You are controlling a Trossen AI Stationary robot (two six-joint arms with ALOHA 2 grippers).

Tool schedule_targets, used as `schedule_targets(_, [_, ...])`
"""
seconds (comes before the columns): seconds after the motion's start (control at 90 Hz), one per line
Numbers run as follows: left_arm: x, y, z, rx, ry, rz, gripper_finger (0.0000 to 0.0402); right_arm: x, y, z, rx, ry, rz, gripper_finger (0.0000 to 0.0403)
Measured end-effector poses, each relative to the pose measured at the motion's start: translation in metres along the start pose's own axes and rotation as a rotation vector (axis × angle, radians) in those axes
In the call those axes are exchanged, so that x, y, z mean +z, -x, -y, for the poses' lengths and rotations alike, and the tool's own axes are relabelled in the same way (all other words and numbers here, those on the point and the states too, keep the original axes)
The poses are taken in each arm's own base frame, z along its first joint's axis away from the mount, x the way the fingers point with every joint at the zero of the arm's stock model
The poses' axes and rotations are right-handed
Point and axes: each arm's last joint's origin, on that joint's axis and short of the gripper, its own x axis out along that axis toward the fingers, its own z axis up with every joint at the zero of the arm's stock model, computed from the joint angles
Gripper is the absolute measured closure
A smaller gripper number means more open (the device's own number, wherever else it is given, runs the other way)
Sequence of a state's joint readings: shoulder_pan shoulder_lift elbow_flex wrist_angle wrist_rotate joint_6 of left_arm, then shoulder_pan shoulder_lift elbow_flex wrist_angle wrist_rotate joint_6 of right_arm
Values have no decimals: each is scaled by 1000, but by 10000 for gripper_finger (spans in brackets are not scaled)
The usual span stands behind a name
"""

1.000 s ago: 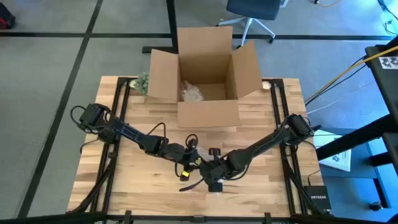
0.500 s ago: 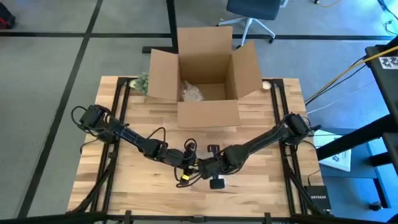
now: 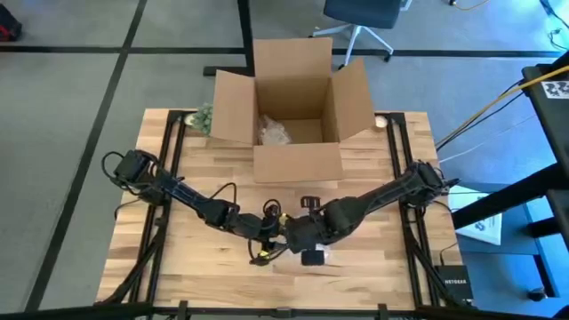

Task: Wrap mug
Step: Wrap the red mug with the bubble wrap

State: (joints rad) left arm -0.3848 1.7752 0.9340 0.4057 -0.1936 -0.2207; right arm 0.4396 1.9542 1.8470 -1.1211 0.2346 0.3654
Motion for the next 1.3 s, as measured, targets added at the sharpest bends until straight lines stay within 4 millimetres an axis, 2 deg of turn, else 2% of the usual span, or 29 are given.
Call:
schedule_targets(0.2, [0, 0, 0, 4, -12, 0, 274, -10, -43, -8, 72, 12, 15, 402])
schedule_targets(0.378, [0, 0, 0, 5, -14, 1, 274, -37, -72, -2, 27, -49, -97, 402])
schedule_targets(0.533, [2, 1, -1, 6, -10, 10, 274, -49, -92, 0, 49, -85, -80, 402])
schedule_targets(0.767, [25, 14, 0, -6, -15, 71, 274, -45, -94, -3, 70, -89, -39, 402])
schedule_targets(0.922, [25, 12, -4, 5, -47, 66, 274, -41, -94, -1, 72, -82, -22, 402])
schedule_targets(1.144, [11, -3, -13, 30, -19, 10, 274, -40, -94, -1, 63, -73, -18, 402])
schedule_targets(1.3, [8, -7, -19, 42, -10, -4, 274, -38, -92, -2, 77, -66, -22, 402])
